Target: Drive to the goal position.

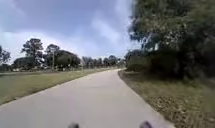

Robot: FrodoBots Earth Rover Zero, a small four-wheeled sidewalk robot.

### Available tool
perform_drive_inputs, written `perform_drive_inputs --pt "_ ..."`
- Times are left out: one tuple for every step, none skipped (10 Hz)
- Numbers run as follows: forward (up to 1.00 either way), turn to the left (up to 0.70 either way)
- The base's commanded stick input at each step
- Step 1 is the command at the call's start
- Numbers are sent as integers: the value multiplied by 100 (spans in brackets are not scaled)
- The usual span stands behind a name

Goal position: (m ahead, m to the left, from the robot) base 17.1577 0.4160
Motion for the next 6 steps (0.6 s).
perform_drive_inputs --pt "70 14" --pt "70 14" --pt "70 14" --pt "70 14" --pt "70 7" --pt "70 0"
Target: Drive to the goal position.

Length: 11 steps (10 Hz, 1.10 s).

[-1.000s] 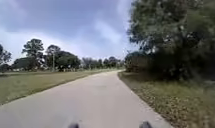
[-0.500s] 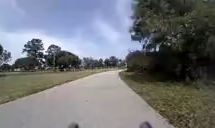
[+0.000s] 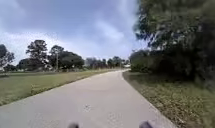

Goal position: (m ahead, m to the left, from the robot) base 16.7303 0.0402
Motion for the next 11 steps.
perform_drive_inputs --pt "70 0" --pt "70 0" --pt "70 0" --pt "70 0" --pt "70 0" --pt "70 0" --pt "70 0" --pt "70 0" --pt "70 0" --pt "70 0" --pt "70 0"
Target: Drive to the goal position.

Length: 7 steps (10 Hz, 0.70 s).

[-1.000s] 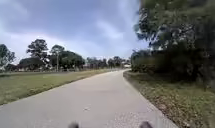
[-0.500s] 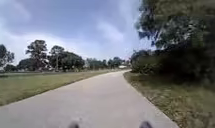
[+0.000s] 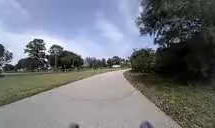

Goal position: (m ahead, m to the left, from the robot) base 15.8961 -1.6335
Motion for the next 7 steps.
perform_drive_inputs --pt "70 0" --pt "70 0" --pt "70 0" --pt "70 0" --pt "70 0" --pt "70 0" --pt "70 0"
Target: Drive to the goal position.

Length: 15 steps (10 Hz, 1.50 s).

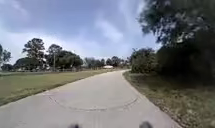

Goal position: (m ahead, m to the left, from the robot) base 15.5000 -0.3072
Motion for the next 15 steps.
perform_drive_inputs --pt "70 0" --pt "70 0" --pt "70 0" --pt "70 0" --pt "70 0" --pt "70 0" --pt "70 0" --pt "70 0" --pt "70 0" --pt "70 0" --pt "70 0" --pt "70 0" --pt "70 0" --pt "70 0" --pt "70 0"
